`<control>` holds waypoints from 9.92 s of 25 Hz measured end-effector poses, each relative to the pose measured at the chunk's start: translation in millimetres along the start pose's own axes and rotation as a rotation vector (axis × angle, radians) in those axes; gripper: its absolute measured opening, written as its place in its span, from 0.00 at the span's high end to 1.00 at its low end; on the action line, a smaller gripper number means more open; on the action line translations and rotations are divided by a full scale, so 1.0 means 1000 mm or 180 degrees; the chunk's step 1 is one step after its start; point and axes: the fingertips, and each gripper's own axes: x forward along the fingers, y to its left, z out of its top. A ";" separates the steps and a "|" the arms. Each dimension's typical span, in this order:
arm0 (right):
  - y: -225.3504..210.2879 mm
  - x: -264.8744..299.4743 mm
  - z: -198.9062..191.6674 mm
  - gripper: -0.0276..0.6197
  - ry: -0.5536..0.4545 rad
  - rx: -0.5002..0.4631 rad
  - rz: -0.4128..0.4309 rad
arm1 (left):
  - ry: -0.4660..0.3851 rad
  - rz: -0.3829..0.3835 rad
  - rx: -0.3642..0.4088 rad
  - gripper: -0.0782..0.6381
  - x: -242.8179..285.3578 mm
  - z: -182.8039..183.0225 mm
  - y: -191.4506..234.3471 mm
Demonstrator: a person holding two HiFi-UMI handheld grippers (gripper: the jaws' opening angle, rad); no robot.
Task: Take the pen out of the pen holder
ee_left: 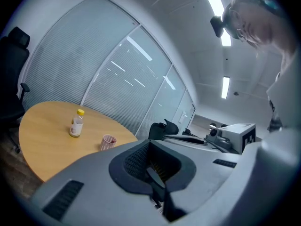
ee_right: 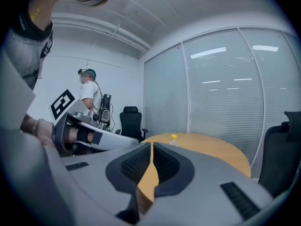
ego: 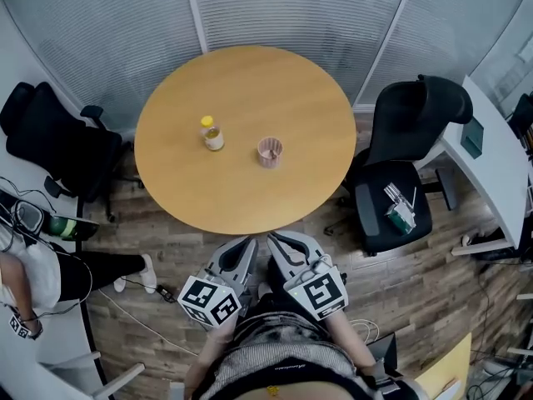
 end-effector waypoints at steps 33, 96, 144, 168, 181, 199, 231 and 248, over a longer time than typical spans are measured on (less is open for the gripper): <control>-0.135 0.080 0.024 0.91 -0.0019 -0.0160 0.0278 | -0.0070 0.0228 0.0071 0.89 0.127 0.064 0.053; -0.216 0.185 -0.015 0.91 0.0404 0.0072 -0.0546 | 0.0374 -0.0284 0.0190 0.89 0.184 0.107 0.152; -0.216 0.207 -0.164 0.79 0.1884 -0.1219 0.0159 | 0.0443 -0.0192 0.0114 0.89 0.186 0.102 0.168; -0.214 0.225 -0.147 0.85 0.1773 -0.1435 0.0248 | 0.0388 -0.0139 0.0059 0.89 0.186 0.105 0.176; -0.222 0.217 -0.135 0.85 0.1736 -0.0857 0.0088 | 0.0444 -0.0176 0.0096 0.89 0.182 0.098 0.171; -0.236 0.191 -0.086 0.85 0.1335 0.0264 -0.0190 | 0.0492 -0.0231 0.0126 0.89 0.184 0.093 0.163; -0.213 0.156 0.002 0.85 0.1128 0.0080 -0.0004 | 0.0466 -0.0282 0.0047 0.89 0.183 0.089 0.149; -0.214 0.159 0.001 0.85 0.1217 0.0042 0.0101 | 0.0458 -0.0224 0.0059 0.89 0.186 0.090 0.152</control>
